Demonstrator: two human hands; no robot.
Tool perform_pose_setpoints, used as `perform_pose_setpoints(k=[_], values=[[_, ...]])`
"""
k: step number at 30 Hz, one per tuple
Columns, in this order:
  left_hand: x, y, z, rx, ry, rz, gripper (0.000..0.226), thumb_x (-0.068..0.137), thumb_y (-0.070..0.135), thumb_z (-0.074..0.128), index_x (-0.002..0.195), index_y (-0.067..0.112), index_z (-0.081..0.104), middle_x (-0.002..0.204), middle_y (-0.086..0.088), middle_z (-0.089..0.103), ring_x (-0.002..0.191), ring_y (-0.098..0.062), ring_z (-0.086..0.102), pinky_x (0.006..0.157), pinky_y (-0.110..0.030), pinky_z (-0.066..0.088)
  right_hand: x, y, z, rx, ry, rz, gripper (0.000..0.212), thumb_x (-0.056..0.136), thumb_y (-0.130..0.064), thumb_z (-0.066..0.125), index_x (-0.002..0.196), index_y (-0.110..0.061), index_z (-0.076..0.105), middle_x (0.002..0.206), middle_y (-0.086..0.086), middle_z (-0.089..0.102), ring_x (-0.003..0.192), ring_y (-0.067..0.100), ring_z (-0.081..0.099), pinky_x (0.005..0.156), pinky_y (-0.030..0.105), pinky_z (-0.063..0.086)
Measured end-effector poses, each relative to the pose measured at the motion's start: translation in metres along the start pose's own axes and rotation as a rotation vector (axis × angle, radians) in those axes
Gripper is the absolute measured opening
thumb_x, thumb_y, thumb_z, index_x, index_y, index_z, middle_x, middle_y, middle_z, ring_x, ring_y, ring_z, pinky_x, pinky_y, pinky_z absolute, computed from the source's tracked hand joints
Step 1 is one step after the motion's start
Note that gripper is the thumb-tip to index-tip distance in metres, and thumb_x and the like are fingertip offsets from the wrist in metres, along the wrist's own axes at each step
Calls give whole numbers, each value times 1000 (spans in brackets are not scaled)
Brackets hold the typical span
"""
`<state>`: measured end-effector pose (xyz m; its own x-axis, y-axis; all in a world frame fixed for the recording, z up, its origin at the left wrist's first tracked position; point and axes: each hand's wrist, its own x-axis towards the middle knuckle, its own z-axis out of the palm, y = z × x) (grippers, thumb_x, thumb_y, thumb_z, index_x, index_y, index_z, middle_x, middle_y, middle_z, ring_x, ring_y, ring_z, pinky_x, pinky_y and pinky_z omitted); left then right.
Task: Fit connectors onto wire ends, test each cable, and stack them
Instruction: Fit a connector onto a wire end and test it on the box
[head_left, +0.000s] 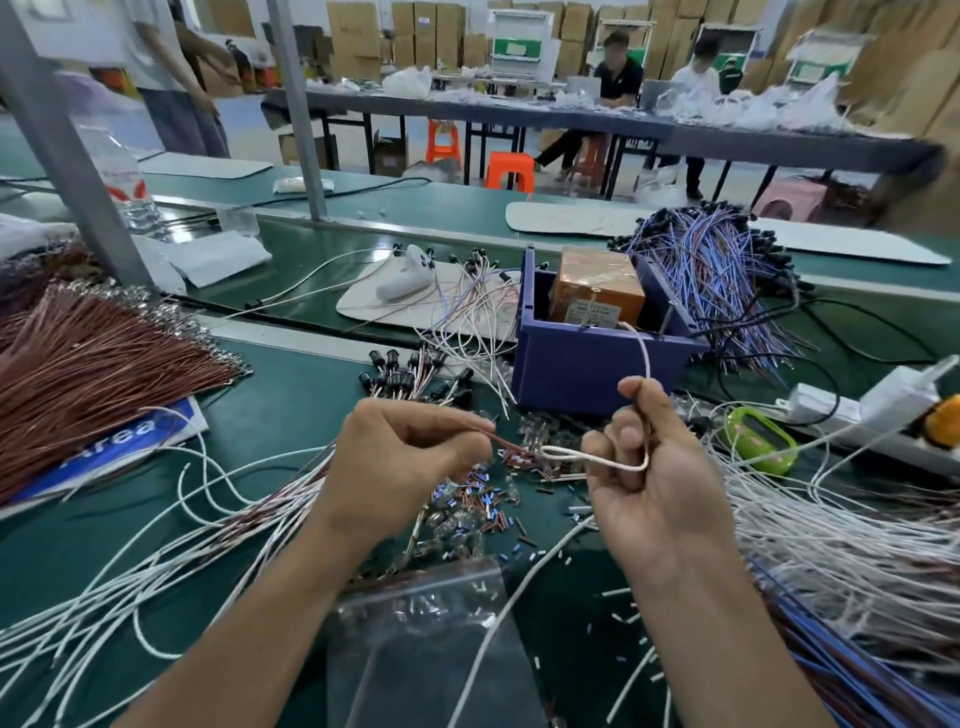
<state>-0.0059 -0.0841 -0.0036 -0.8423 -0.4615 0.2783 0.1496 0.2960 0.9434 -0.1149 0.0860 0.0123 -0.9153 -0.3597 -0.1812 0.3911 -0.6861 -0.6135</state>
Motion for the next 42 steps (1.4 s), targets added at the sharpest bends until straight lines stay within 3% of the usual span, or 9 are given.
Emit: perform_pose_setpoints(k=[4,12,17,23,27,33,37,40,42], values=[[5,2,4,-176,-1,-86,18,71,23,84,88,17,85,78,-14,78,67,-20,71,60,-21,57,-1,3,2,-35,32,20,29,102,-21,56,80,-13,72,54,-2,45,44,7,40,53,21,45],[10,-5,9,-530,36,-251,16,75,22,71,71,9,80,64,-9,69,57,-13,62,53,-17,49,-2,12,6,-63,-36,31,31,101,-18,56,78,-9,75,54,-1,42,40,7,37,41,19,39],[9,-6,15,-542,-34,-318,27,85,29,65,62,16,69,50,0,48,47,-12,42,54,-19,44,-3,23,6,-104,-60,17,36,99,-16,58,69,-13,78,61,-1,52,47,6,44,45,20,42],[9,0,22,-554,32,-424,52,97,11,49,47,22,46,49,3,31,46,-13,29,49,-23,37,-5,34,8,-143,-99,53,21,79,-25,66,83,-5,72,59,-1,53,48,6,42,52,21,39],[8,-1,23,-526,18,-414,53,98,12,49,45,22,42,48,2,27,48,-16,26,52,-27,31,-6,37,7,-143,-109,76,20,81,-22,65,86,-4,71,61,-2,55,48,6,42,51,20,38],[9,-9,22,-516,24,-425,51,93,15,53,45,23,38,43,4,27,44,-15,23,45,-25,32,-8,43,9,-225,-124,62,17,84,-22,66,76,-10,75,57,1,48,47,7,41,50,21,39],[11,-9,23,-489,37,-408,41,77,24,61,43,25,38,44,4,29,45,-15,26,48,-25,33,-8,45,10,-209,-120,69,17,84,-21,66,77,-8,74,58,1,50,48,8,41,48,21,39],[13,-10,18,-506,85,-337,44,91,20,63,47,21,58,52,0,50,51,-13,47,61,-27,43,-8,43,8,-187,-83,100,19,90,-19,63,80,-7,73,57,0,49,46,6,41,44,18,38],[14,-9,13,-558,110,-313,39,98,19,59,62,20,75,71,-6,71,66,-14,66,68,-25,56,-7,41,7,-220,-42,107,22,95,-19,60,80,-8,72,54,0,47,42,5,40,42,17,36]])
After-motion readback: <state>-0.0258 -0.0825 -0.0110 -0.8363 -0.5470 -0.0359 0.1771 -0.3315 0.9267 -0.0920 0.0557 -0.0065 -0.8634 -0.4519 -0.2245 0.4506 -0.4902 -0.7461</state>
